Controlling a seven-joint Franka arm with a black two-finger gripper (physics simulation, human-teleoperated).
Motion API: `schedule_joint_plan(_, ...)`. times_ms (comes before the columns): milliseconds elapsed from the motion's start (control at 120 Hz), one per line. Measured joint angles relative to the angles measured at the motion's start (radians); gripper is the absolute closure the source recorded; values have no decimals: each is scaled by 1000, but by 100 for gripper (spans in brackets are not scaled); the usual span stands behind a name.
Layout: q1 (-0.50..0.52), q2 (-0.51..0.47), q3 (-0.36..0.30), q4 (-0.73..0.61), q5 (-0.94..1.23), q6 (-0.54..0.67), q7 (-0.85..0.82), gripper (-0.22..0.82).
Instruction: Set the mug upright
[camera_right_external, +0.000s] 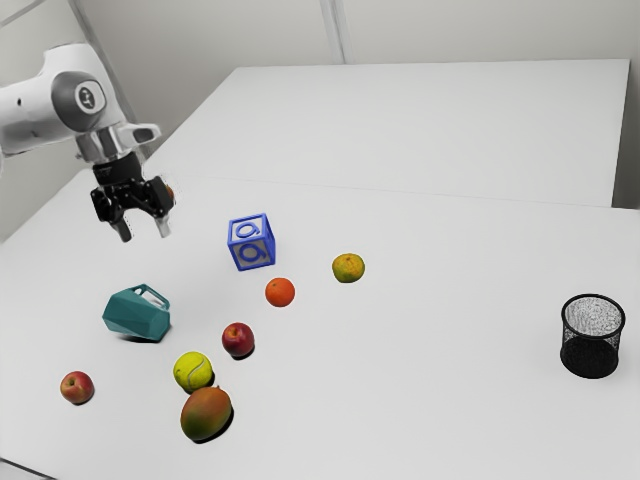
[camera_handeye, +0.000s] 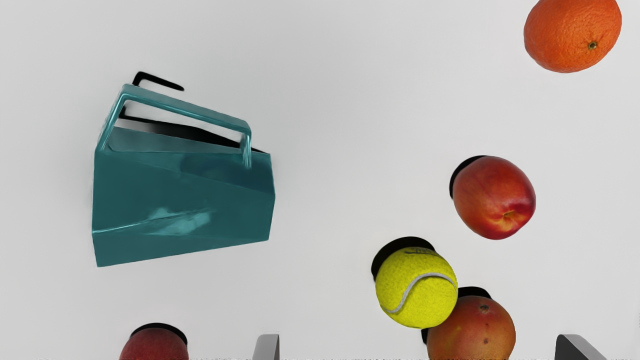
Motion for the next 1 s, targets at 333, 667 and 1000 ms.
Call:
schedule_joint_plan(333, 142, 38, 95, -82, -103, 60, 199, 0)
schedule_joint_plan(667, 305, 248, 88, -28, -310, 78, 447, 0)
schedule_joint_plan(1000, 345, 308, 82, 6, -462, 62, 641, 0)
